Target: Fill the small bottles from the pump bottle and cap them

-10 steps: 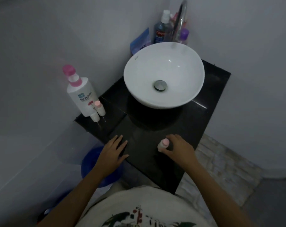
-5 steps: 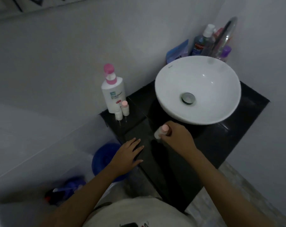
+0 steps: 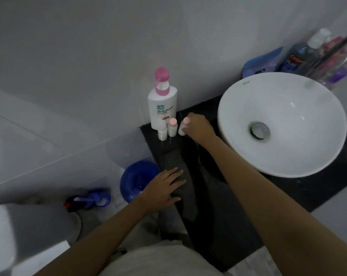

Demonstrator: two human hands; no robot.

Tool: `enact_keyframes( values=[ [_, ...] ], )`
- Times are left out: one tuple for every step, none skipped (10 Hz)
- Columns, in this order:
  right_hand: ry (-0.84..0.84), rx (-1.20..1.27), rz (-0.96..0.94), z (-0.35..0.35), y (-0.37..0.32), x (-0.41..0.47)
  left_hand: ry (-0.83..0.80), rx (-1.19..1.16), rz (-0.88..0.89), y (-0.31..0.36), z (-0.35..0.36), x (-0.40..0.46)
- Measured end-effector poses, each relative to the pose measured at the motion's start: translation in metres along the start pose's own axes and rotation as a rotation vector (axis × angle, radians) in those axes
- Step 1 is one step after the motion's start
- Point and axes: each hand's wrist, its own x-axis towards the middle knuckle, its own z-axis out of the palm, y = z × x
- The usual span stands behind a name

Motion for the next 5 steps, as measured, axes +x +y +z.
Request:
enact_keyframes(
  values=[
    [-0.026, 0.033, -0.023, 0.0009, -0.0034, 0.0030, -0.026, 0.000, -0.031, 0.0007, 0.0013, -0.0005],
    [-0.030, 0.069, -0.059, -0.0005, -0.0055, 0.0034, -0.034, -0.009, -0.039, 0.0014, 0.0016, -0.0005],
    [-0.052, 0.083, -0.070, -0.0040, -0.0085, 0.0031, -0.037, -0.009, -0.043, 0.0030, -0.0007, -0.0001],
    [-0.061, 0.100, -0.069, -0.0057, -0.0096, 0.0020, -0.034, -0.010, -0.043, 0.0008, 0.0020, -0.0010],
    [-0.050, 0.147, -0.027, -0.0022, -0.0051, -0.0029, -0.075, -0.022, -0.057, 0.0015, 0.0009, -0.0004]
  ],
)
